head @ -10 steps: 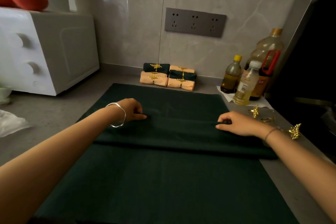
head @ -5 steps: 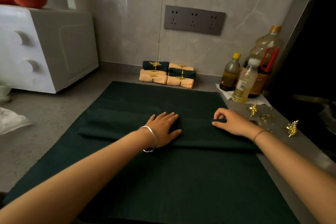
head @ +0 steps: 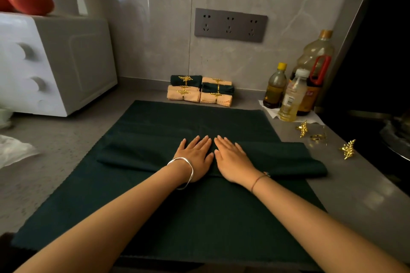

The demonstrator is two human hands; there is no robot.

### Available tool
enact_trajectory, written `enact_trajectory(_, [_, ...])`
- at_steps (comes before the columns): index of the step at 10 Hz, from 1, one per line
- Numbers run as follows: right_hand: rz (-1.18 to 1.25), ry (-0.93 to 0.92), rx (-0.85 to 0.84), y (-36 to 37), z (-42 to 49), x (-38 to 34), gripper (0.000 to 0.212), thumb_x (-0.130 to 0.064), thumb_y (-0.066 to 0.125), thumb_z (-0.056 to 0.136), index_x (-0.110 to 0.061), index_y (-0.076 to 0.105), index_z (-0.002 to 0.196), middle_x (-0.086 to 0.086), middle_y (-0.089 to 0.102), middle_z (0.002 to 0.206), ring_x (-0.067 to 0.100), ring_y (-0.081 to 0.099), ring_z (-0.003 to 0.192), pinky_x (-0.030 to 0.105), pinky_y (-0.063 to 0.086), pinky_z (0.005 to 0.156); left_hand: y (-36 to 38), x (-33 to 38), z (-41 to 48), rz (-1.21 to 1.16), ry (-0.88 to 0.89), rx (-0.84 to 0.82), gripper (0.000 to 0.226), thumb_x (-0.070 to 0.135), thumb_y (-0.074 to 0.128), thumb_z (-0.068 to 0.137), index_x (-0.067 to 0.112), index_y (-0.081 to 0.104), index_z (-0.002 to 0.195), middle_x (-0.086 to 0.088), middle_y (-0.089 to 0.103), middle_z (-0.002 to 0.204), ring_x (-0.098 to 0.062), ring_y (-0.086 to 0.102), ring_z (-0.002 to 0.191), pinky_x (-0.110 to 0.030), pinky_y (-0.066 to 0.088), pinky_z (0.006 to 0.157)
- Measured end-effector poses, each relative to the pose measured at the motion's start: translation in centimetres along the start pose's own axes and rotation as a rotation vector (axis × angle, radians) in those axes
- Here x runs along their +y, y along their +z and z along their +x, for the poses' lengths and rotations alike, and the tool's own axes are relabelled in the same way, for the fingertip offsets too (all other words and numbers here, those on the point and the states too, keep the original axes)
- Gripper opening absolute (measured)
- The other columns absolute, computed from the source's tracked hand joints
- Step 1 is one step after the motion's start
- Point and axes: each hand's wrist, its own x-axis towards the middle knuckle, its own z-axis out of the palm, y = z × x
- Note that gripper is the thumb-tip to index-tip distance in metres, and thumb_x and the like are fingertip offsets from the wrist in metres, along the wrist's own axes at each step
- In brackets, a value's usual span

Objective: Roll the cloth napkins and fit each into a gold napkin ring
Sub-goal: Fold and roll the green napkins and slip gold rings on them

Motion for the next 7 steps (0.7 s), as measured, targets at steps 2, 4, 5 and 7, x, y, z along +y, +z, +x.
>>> enact_trajectory(2, [-0.035, 0.013, 0.012, -0.7, -1.6, 4.3, 0.056, -0.044, 0.016, 0.101, -0.023, 0.004, 0.151, -0.009, 0.0, 0.158, 0.006, -0.002, 0.144, 0.029, -0.001, 0.117, -0.1, 0.0, -0.1, 0.008, -0.008, -0.012, 0.056, 0.043, 0.017, 0.1, 0.023, 0.0, 0.15, 0.007, -0.003, 0.158, -0.013, -0.007, 0.145, -0.041, -0.005, 0.117])
enact_trajectory(4, [-0.026, 0.121, 0.032, -2.3, -3.6, 10.6, 0.058, -0.048, 0.016, 0.1, -0.023, 0.004, 0.151, -0.009, -0.001, 0.158, 0.006, -0.001, 0.144, 0.028, 0.001, 0.117, 0.0, -0.2, 0.0, 0.007, -0.008, -0.005, 0.056, 0.043, 0.016, 0.101, 0.024, 0.0, 0.15, 0.007, -0.003, 0.158, -0.013, -0.006, 0.145, -0.041, -0.006, 0.117])
enact_trajectory(5, [-0.038, 0.2, 0.041, -2.9, -4.7, 13.4, 0.059, -0.049, 0.016, 0.099, -0.024, 0.003, 0.151, -0.008, -0.001, 0.158, 0.006, -0.001, 0.144, 0.027, 0.0, 0.115, 0.0, -0.2, 0.1, 0.007, -0.006, -0.008, 0.056, 0.043, 0.016, 0.101, 0.024, 0.0, 0.15, 0.007, -0.003, 0.158, -0.013, -0.006, 0.145, -0.04, -0.006, 0.117])
enact_trajectory(7, [-0.078, 0.255, 0.01, -3.6, -5.5, 16.0, 0.061, -0.05, 0.013, 0.099, -0.02, 0.001, 0.151, -0.005, -0.002, 0.158, 0.009, -0.002, 0.145, 0.029, 0.0, 0.116, 0.0, -0.1, 0.0, 0.018, -0.007, -0.002, 0.056, 0.044, 0.016, 0.1, 0.024, 0.0, 0.15, 0.007, -0.003, 0.158, -0.013, -0.006, 0.145, -0.04, -0.006, 0.116])
